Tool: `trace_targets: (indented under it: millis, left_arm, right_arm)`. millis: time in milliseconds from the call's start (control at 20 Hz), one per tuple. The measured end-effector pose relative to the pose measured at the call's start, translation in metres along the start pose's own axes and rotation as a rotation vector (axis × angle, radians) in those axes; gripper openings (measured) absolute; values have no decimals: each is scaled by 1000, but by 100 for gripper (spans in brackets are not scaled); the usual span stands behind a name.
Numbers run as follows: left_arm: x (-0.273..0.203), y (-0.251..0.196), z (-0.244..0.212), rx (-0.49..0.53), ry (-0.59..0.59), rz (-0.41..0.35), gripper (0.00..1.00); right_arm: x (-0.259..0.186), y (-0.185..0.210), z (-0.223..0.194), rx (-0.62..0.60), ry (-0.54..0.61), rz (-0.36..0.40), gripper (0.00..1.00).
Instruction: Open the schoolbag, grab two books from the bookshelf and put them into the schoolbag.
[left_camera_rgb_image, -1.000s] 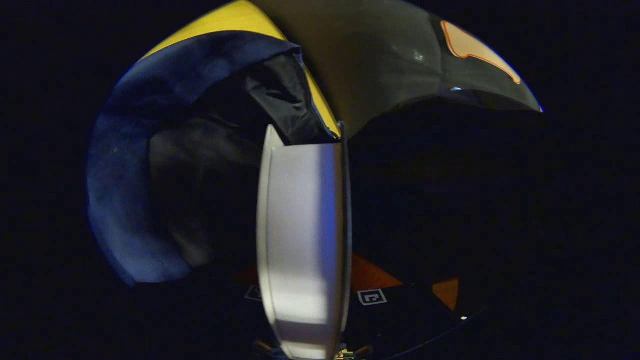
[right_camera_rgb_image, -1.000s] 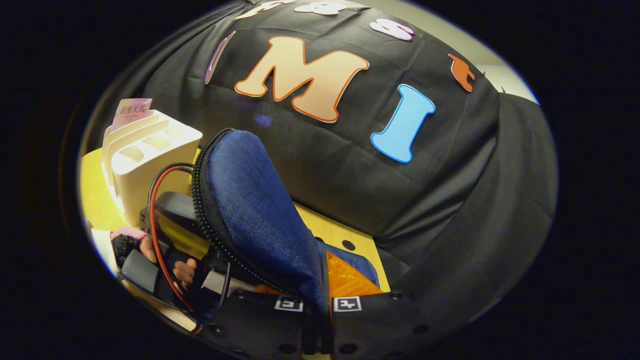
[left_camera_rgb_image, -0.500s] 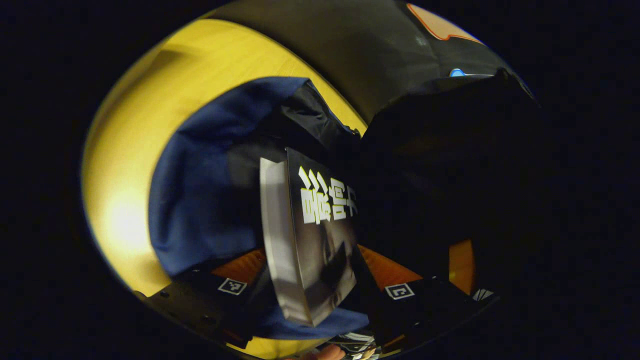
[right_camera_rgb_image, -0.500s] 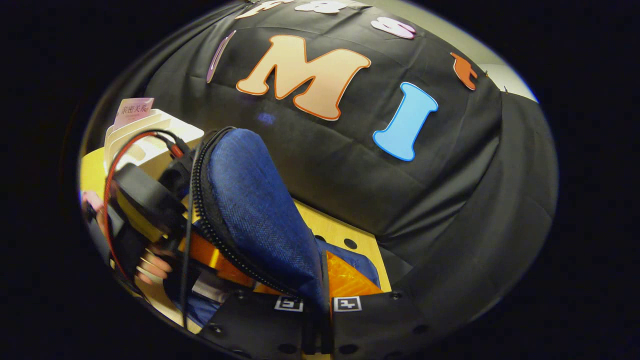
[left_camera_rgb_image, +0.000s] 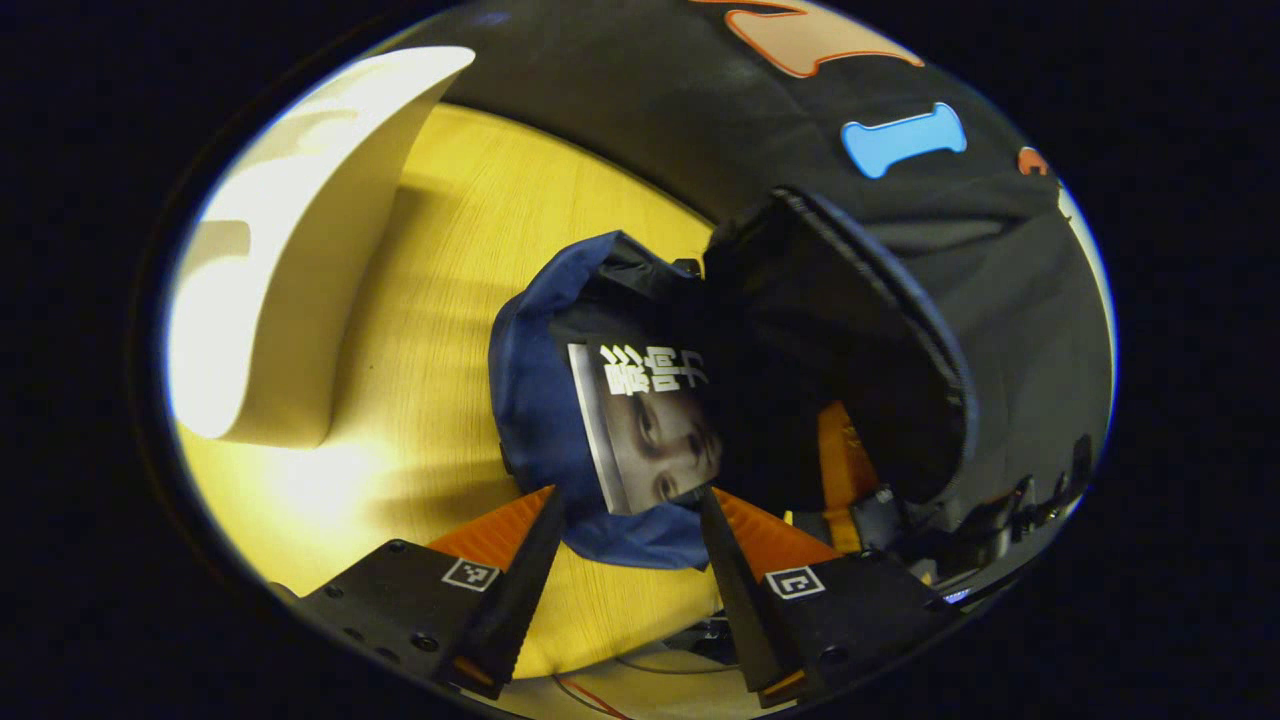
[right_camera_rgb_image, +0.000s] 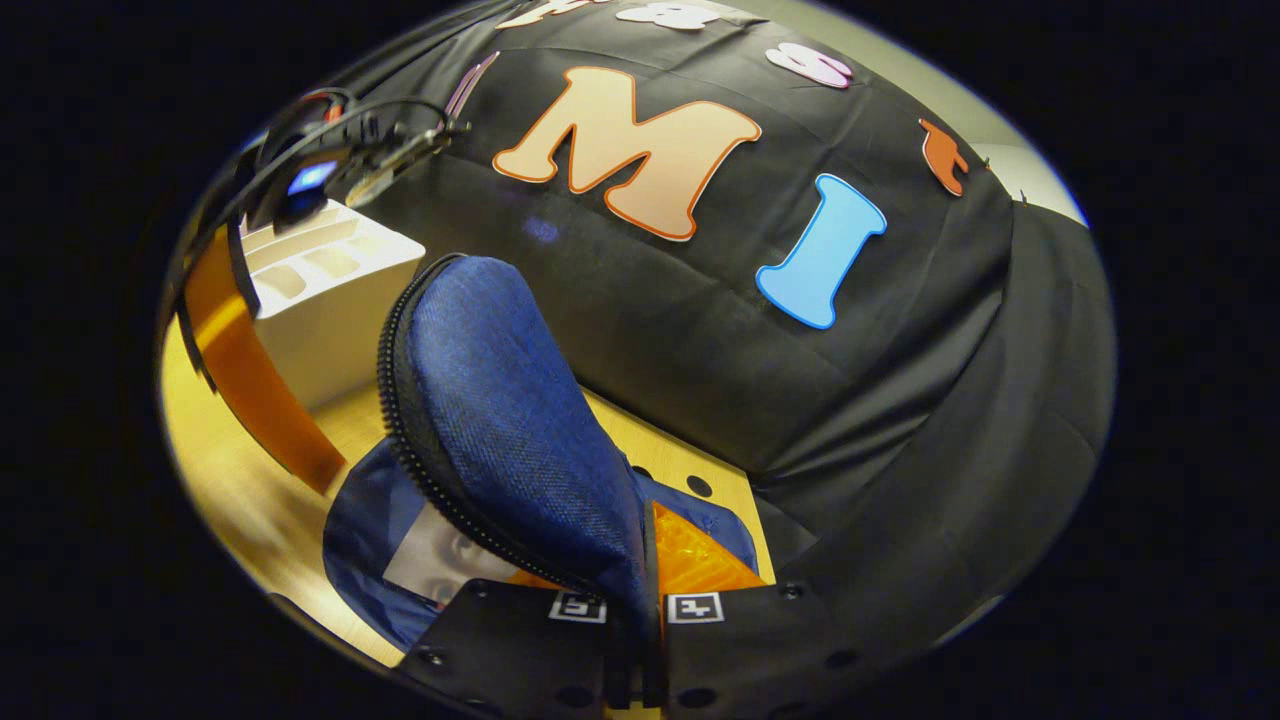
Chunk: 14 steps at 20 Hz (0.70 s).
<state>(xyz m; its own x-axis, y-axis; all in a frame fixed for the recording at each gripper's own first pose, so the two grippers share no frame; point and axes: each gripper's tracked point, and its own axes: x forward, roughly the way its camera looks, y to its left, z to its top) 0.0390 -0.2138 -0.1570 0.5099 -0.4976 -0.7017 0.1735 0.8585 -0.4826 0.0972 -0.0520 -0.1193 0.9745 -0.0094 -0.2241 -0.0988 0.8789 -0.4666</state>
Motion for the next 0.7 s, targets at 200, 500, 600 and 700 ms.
trace_targets:
  millis: [200, 500, 600, 700]
  left_arm:
    - [-68, -5, 25, 95, -51, 38, 86]
    - [-185, 33, 92, 126, -215, 161, 81]
    - [-228, 55, 115, 134, -276, 227, 81]
    - [-267, 78, 132, 144, -328, 289, 81]
  right_arm:
    - [-1, 2, -1, -14, -2, -8, 6]
    - [-5, 5, -4, -23, 16, -35, 6]
    - [-6, 7, -4, -37, 24, -45, 6]
    - [-6, 10, -4, -43, 33, -53, 6]
